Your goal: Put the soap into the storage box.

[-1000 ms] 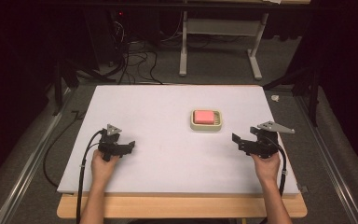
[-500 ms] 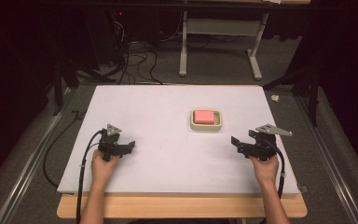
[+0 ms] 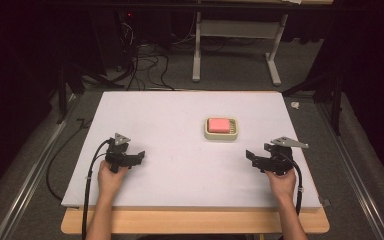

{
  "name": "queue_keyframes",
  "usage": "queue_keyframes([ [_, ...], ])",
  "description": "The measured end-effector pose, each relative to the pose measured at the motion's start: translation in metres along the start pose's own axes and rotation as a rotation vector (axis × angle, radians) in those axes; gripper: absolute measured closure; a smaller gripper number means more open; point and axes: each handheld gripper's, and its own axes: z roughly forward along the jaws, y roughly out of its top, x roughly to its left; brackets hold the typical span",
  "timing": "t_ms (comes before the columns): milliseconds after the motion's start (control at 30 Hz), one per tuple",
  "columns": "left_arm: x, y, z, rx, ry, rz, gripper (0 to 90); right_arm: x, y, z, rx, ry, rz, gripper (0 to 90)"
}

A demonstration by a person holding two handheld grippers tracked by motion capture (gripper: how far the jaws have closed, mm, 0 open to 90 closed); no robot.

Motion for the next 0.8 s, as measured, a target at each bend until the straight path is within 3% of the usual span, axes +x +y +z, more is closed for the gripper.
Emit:
queue_keyframes([
  [800, 0.000, 0.000, 0.000, 0.002, 0.001, 0.000, 19.3, 0.003, -0.015, 0.020, 0.065, -0.007, -0.008, 18.6],
])
